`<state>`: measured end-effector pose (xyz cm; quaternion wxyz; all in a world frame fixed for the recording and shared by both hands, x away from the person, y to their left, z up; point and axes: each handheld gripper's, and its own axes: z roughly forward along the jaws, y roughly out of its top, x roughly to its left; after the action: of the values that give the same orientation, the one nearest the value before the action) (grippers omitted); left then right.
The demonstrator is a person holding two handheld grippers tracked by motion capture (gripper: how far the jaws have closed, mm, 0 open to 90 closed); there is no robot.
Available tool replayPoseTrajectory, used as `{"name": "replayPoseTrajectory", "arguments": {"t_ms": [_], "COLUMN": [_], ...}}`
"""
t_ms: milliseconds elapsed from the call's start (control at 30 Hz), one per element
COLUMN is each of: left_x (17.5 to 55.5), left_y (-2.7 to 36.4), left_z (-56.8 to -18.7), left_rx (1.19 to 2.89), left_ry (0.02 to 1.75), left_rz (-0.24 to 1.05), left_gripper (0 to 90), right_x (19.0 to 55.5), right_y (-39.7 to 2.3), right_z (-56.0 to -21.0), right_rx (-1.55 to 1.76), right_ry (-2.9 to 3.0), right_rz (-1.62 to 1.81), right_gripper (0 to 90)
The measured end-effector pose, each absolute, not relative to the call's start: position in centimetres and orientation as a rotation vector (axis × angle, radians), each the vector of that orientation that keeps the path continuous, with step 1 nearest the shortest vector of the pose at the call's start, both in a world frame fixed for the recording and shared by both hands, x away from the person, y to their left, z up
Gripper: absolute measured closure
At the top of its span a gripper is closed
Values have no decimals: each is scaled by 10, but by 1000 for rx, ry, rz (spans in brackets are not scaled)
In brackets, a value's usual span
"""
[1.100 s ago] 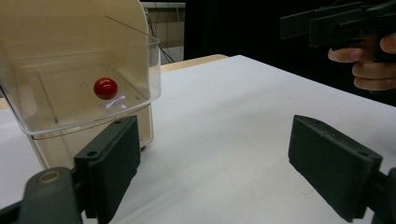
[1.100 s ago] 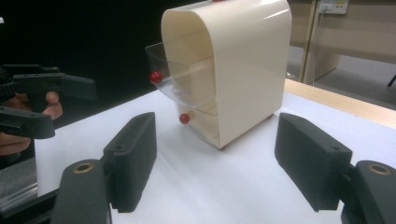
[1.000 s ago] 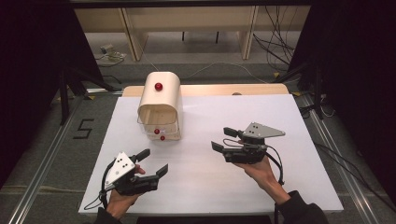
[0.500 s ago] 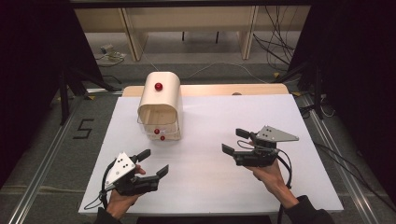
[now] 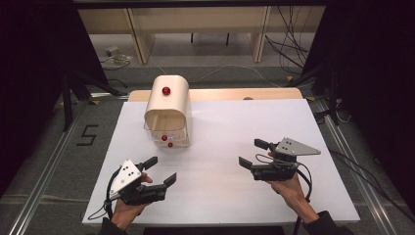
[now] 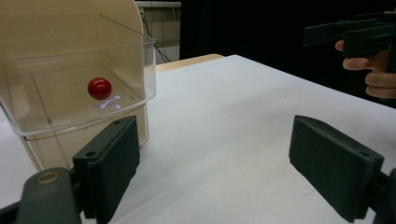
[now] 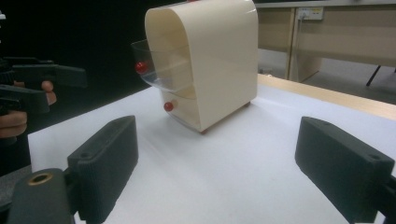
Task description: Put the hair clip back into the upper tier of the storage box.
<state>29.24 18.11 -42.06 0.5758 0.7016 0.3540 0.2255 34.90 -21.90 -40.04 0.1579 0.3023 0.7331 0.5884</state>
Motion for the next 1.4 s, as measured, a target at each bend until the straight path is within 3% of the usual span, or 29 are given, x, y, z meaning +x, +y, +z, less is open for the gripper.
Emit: {"name": "replayPoseTrajectory", "arguments": {"t_ms": [1400], "left_x": [293], "left_y": [180], "left_z": [-422], "left_rx": [1649], "left_ry": [824], "left_rz": [534], "left_gripper": [159], "right_x": [318], "right_y": [-246], "right_z": [-419], "right_rx": [917], "right_ry": [2070], "right_rz": [1651], "right_gripper": [144]}}
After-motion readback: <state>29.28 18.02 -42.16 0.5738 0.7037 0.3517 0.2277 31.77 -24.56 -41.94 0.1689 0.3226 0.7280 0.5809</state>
